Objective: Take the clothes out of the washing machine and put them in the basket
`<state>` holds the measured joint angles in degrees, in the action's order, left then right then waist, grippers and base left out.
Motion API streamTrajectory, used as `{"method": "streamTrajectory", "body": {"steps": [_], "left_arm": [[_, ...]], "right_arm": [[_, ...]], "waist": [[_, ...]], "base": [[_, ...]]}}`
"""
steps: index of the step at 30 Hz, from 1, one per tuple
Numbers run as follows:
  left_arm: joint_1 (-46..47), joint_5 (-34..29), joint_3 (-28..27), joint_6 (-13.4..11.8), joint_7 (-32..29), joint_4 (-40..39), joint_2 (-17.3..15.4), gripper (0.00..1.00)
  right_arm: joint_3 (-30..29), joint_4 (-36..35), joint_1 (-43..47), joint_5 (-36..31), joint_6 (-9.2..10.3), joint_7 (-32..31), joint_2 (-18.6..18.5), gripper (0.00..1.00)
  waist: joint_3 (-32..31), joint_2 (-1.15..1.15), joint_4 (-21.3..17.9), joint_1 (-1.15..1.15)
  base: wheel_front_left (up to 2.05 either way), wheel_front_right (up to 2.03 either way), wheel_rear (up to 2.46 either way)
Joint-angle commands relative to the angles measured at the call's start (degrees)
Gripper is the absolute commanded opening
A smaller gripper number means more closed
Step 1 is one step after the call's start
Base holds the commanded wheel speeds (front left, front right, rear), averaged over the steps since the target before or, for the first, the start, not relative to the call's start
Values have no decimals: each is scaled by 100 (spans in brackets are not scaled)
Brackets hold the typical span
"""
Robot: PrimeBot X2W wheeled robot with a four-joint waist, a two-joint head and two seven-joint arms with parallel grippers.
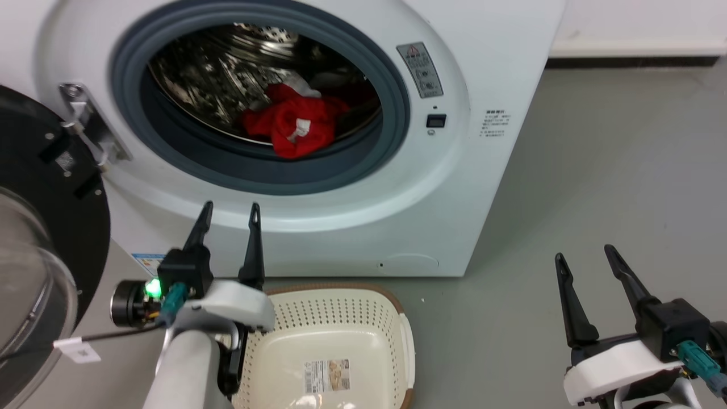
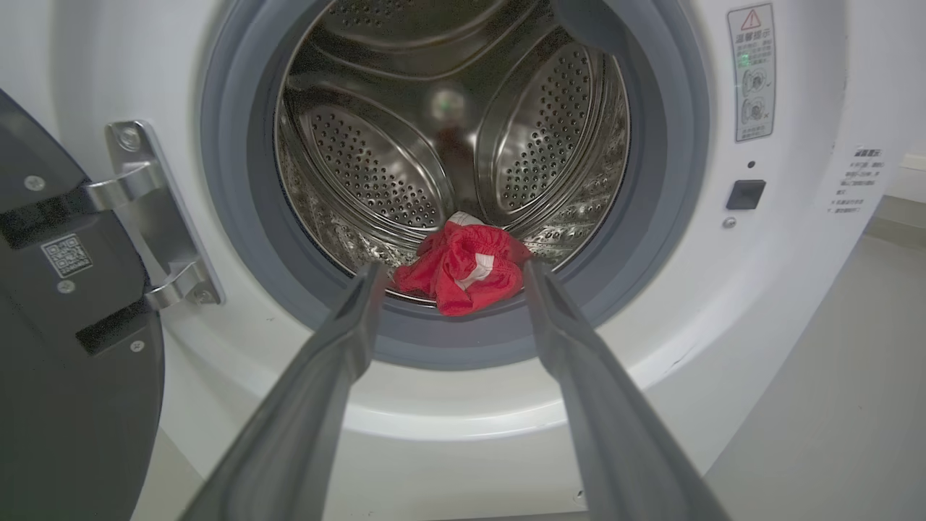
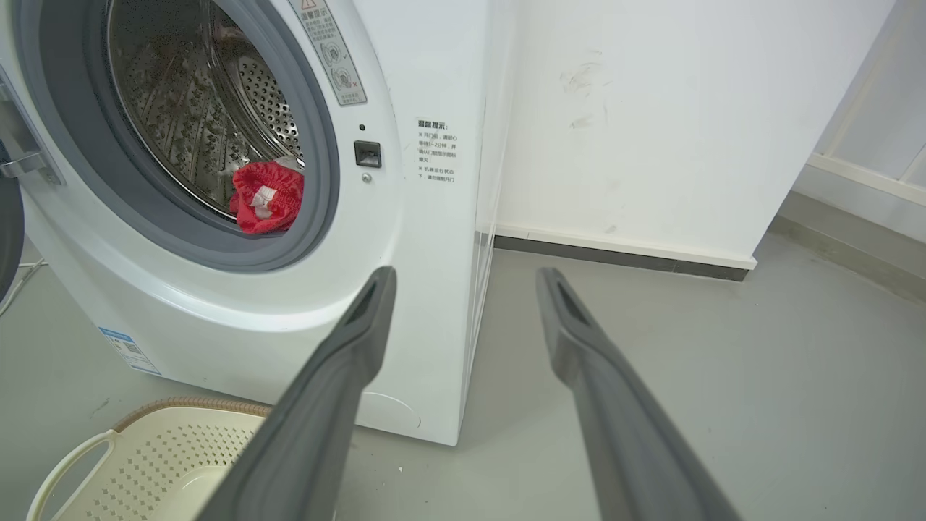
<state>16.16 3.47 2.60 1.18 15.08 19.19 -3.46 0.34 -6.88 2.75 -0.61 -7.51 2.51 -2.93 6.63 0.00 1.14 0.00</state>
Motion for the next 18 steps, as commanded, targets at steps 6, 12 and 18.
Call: {"method": "streamTrajectory", "body": {"steps": [6,12,18], "left_arm": [[879,96,-146,-7,14,556,-141,100],[1890,124,-252,23,13,1302,-445,100],[2934,126,-311,116,-102,2016,-839,100]], "right_arm": [[117,-48,-363,-72,4,40,10,100],[261,-9,-736,-20,4,125,10,100],[429,87,-1091,32,4,263,11,100]], "waist": [[773,0,-376,0],[1404,0,-684,0],[1983,0,-986,0]], "base": [[0,0,0],[0,0,0],[0,0,0]]}}
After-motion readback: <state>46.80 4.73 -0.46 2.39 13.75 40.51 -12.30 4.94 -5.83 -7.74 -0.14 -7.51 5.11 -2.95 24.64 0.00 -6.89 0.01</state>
